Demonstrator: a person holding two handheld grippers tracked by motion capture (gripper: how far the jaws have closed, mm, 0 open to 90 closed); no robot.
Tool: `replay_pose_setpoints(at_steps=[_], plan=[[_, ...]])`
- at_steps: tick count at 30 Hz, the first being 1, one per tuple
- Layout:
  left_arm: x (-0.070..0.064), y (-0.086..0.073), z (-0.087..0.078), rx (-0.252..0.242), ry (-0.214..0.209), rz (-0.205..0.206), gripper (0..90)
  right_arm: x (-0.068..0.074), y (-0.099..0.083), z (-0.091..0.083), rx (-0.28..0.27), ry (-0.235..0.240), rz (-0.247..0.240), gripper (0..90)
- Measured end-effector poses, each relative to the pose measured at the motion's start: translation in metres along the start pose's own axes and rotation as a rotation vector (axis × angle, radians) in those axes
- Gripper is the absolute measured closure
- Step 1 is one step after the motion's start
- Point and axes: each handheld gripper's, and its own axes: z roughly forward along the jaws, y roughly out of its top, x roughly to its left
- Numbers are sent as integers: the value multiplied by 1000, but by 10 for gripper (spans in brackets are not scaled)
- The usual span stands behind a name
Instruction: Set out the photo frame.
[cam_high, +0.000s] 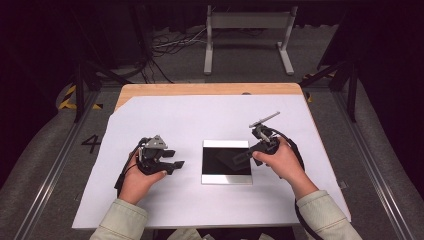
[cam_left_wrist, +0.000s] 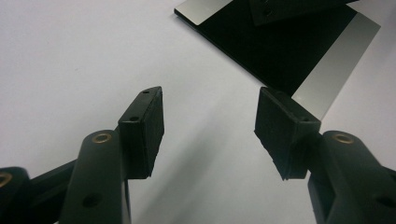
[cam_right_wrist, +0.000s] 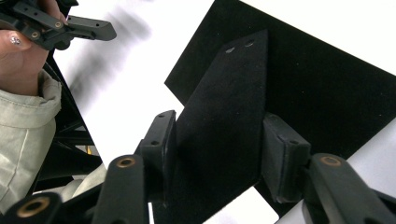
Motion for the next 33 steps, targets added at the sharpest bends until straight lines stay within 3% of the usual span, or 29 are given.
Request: replay_pose_setpoints(at_steps=[22,25,28,33], plan=[[0,0,0,-2,3,-3,432,19,-13,-14,55,-43,-116,748],[-1,-1,1,2,6,-1,432,20,-16,-18,29,-8,-137,802],[0,-1,0,1,7,-2,433,21,-18,-22,1,65,-156,850],[0,-1,1,1,7,-2,433,32,-19,-24,5,96,-212,877]])
